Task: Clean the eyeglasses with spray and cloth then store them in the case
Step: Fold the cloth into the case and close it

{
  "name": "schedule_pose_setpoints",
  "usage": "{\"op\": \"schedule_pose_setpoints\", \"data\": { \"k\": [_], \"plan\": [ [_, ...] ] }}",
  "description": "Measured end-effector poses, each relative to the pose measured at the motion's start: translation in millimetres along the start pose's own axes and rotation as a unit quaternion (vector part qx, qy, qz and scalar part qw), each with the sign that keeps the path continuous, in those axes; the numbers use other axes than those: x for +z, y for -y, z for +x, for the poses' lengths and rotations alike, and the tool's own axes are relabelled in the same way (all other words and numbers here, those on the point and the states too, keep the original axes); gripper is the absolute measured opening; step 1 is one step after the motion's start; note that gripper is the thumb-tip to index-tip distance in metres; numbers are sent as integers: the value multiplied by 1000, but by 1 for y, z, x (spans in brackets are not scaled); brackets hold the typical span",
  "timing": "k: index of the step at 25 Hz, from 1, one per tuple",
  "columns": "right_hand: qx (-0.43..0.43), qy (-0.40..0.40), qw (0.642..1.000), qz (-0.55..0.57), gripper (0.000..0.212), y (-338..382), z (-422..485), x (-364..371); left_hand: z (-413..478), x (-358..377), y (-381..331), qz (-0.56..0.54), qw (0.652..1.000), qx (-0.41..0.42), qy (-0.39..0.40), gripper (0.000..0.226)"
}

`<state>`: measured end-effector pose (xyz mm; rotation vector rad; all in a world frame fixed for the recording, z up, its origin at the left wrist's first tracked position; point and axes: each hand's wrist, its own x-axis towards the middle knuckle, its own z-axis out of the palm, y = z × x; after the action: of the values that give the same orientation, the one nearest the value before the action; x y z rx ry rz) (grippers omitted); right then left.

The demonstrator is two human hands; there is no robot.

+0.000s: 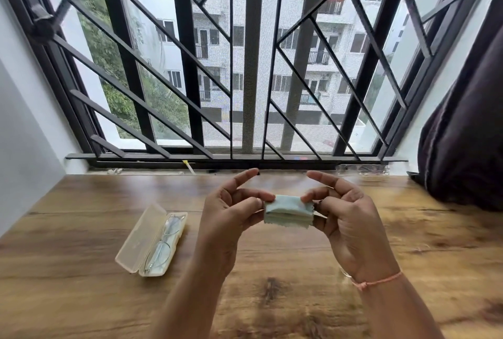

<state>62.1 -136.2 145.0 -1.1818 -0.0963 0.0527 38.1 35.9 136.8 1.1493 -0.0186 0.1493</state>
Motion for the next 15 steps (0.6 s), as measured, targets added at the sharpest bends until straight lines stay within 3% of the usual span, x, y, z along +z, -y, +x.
{"op": "schedule_pose_setpoints", "data": {
  "k": [4, 8, 15],
  "plan": [
    [7, -1, 1000, 18, 30, -2, -2, 3, -1, 7, 2, 12, 999, 28, -22, 63],
    [22, 5, 1000, -6, 47, -9, -3, 4, -2, 8, 4, 27, 998, 48, -24, 69],
    [85, 9, 995, 45, 17, -13, -1, -3, -1, 9, 7, 33, 998, 35, -34, 67]
  ]
}}
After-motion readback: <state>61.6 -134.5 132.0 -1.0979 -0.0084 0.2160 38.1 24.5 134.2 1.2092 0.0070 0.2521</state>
